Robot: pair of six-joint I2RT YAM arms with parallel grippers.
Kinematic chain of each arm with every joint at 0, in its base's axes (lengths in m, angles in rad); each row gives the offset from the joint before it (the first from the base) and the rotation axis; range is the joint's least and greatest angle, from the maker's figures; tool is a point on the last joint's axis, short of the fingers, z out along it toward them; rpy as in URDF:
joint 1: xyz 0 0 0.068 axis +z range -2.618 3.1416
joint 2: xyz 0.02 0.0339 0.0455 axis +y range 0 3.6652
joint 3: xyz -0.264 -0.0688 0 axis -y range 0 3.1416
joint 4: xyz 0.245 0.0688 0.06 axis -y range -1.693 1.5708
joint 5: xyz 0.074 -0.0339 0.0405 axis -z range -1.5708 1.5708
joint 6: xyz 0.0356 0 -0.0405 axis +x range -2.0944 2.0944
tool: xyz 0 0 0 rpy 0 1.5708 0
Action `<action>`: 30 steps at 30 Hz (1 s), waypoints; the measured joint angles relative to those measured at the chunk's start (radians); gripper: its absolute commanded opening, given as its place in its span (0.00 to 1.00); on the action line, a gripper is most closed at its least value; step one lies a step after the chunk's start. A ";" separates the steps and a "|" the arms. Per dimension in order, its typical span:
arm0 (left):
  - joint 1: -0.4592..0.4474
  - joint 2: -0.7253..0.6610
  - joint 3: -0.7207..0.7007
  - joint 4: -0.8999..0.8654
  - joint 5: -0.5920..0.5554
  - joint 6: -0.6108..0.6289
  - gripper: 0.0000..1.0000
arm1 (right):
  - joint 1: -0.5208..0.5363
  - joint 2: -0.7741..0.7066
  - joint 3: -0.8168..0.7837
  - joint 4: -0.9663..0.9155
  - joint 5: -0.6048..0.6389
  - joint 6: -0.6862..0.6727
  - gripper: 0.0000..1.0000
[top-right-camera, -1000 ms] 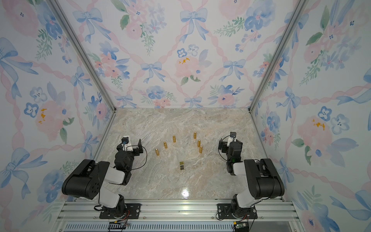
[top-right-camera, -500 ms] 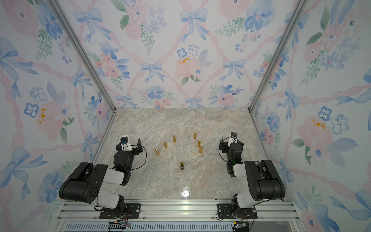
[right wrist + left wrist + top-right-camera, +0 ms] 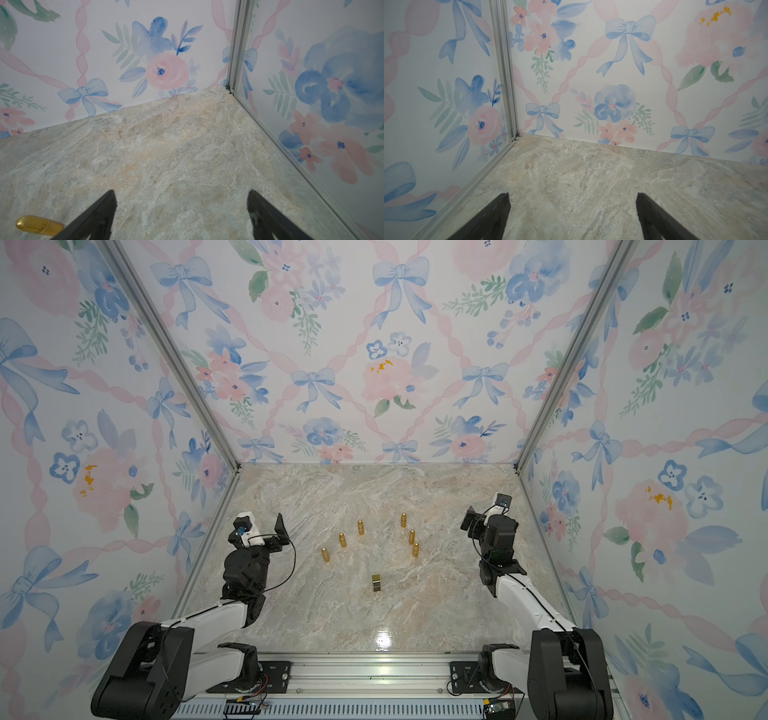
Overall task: Open the lipstick cap
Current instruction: Pick up the lipstick at the center of the board.
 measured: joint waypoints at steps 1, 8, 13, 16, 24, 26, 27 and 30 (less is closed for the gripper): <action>0.000 -0.021 0.008 -0.010 0.016 -0.018 0.98 | -0.016 0.000 0.035 -0.053 -0.011 0.021 0.99; 0.014 -0.109 0.013 -0.071 0.037 -0.199 0.98 | -0.104 0.002 0.127 -0.323 -0.098 0.163 0.99; 0.020 -0.115 0.057 -0.203 0.058 -0.268 0.98 | -0.077 0.011 0.217 -0.497 -0.111 0.185 0.99; 0.011 -0.133 0.071 -0.264 0.076 -0.285 0.98 | -0.026 0.011 0.283 -0.587 -0.103 0.184 0.99; -0.115 -0.143 0.168 -0.444 0.118 -0.290 0.98 | 0.128 0.114 0.503 -0.821 -0.085 0.177 0.99; -0.155 -0.136 0.195 -0.472 0.121 -0.289 0.98 | 0.173 0.163 0.554 -0.870 -0.084 0.172 0.99; -0.178 -0.132 0.204 -0.483 0.121 -0.289 0.98 | 0.202 0.196 0.584 -0.899 -0.085 0.165 0.99; -0.245 -0.111 0.224 -0.517 0.120 -0.286 0.98 | 0.286 0.289 0.666 -0.959 -0.081 0.147 0.99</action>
